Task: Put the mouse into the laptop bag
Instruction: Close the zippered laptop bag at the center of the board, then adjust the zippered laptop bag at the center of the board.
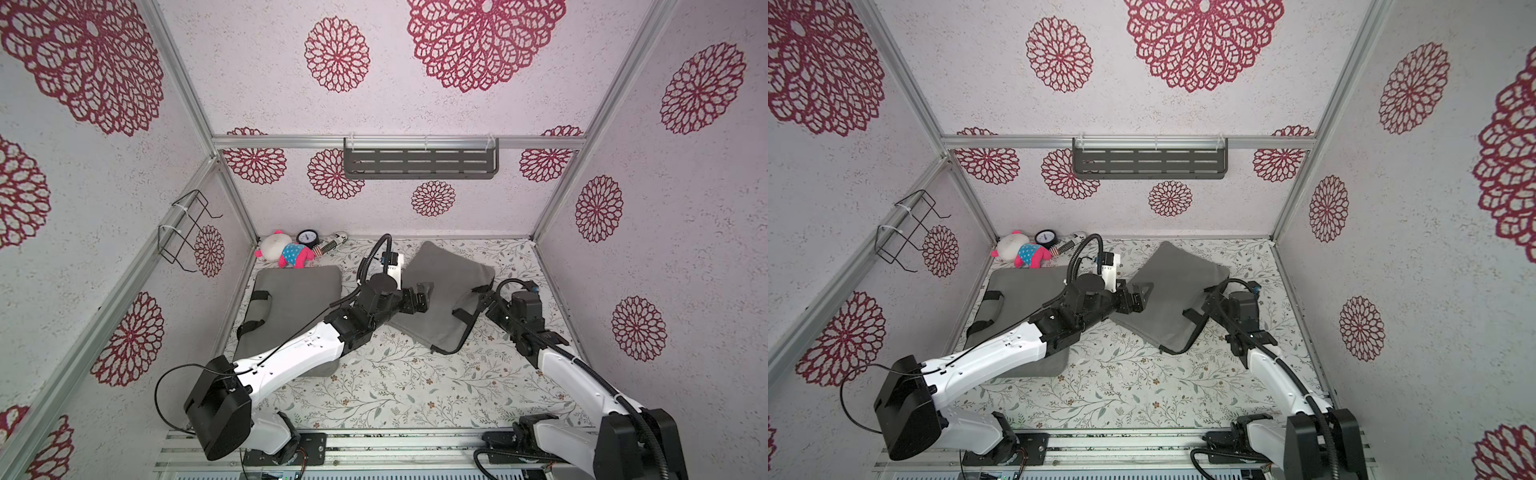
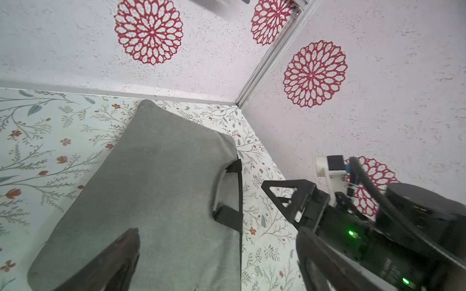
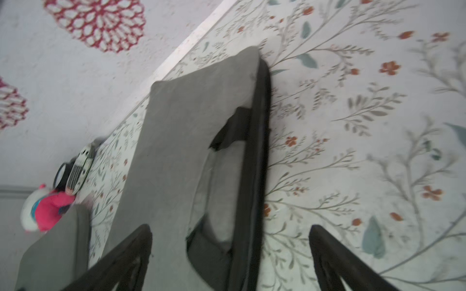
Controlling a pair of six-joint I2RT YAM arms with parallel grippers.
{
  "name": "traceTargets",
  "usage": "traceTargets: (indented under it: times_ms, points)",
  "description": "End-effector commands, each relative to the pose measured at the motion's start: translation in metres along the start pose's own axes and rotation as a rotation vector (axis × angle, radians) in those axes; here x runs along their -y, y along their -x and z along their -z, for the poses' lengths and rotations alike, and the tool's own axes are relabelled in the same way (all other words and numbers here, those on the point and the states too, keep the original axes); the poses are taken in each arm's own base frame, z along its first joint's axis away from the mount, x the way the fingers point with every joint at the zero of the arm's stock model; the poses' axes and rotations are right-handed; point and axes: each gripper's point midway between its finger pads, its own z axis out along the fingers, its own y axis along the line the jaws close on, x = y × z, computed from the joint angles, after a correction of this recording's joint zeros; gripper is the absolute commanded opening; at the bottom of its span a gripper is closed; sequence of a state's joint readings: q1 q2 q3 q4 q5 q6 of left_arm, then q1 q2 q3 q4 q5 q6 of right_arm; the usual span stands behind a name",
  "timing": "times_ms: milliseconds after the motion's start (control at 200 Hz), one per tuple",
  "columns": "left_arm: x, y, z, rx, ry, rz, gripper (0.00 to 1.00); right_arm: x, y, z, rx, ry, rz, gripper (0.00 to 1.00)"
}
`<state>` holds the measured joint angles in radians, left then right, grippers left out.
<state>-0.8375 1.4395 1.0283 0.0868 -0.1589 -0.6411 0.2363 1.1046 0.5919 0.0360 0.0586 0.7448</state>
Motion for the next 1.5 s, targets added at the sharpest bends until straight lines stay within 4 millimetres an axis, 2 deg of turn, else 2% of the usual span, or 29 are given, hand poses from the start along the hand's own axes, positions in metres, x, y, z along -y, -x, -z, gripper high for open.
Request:
traceTargets:
  times_ms: [0, 85, 190, 320, 455, 630, 705, 740, 941, 1041, 1071, 1121, 1161, 1216, 1286, 1376, 1491]
  points:
    - [-0.018, -0.002, 0.005, 0.080, 0.050, 0.059, 0.98, -0.028, -0.028, 0.005, -0.027, 0.060, 0.089, 0.98]
    - [-0.037, -0.020, 0.003, 0.075, 0.101, 0.092, 0.98, -0.047, -0.063, -0.001, -0.093, 0.088, 0.142, 0.95]
    - [-0.057, -0.039, -0.001, 0.063, 0.166, 0.134, 0.98, -0.052, -0.099, -0.009, -0.153, 0.069, 0.184, 0.91]
    - [-0.095, -0.063, -0.004, -0.018, 0.274, 0.234, 0.98, -0.040, -0.127, -0.016, -0.177, 0.011, 0.199, 0.89]
    - [-0.106, -0.078, -0.010, -0.047, 0.267, 0.278, 0.99, -0.021, -0.146, -0.030, -0.213, -0.054, 0.187, 0.86]
    - [-0.115, -0.088, -0.018, -0.101, 0.315, 0.302, 1.00, -0.008, -0.147, -0.047, -0.197, -0.120, 0.177, 0.77]
    - [-0.117, -0.091, -0.022, -0.112, 0.313, 0.319, 1.00, -0.005, -0.143, -0.055, -0.200, -0.133, 0.173, 0.64]
    - [-0.118, -0.092, -0.022, -0.114, 0.315, 0.324, 1.00, -0.004, -0.142, -0.059, -0.202, -0.142, 0.172, 0.60]
    - [-0.124, -0.091, -0.018, -0.104, 0.324, 0.340, 1.00, -0.007, -0.142, -0.083, -0.234, -0.158, 0.201, 0.59]
    - [-0.125, -0.088, -0.015, -0.095, 0.329, 0.343, 0.99, -0.011, -0.140, -0.088, -0.246, -0.164, 0.214, 0.59]
    - [-0.126, -0.087, -0.014, -0.093, 0.334, 0.343, 1.00, -0.013, -0.140, -0.086, -0.257, -0.162, 0.213, 0.62]
    - [-0.127, -0.085, -0.012, -0.086, 0.338, 0.342, 1.00, -0.021, -0.139, -0.081, -0.271, -0.151, 0.212, 0.74]
    - [-0.127, -0.084, -0.010, -0.087, 0.340, 0.341, 1.00, -0.022, -0.137, -0.072, -0.283, -0.170, 0.200, 0.84]
    - [-0.127, -0.084, -0.008, -0.089, 0.340, 0.340, 1.00, -0.033, -0.134, -0.056, -0.301, -0.161, 0.190, 0.92]
    - [-0.126, -0.084, -0.005, -0.091, 0.338, 0.343, 1.00, -0.051, -0.133, -0.033, -0.315, -0.111, 0.184, 0.97]
    - [-0.126, -0.087, -0.002, -0.097, 0.335, 0.348, 1.00, -0.072, -0.133, -0.002, -0.324, -0.021, 0.170, 0.98]
    - [-0.132, -0.089, 0.000, -0.103, 0.359, 0.342, 1.00, -0.081, -0.130, 0.027, -0.305, 0.061, 0.151, 0.99]
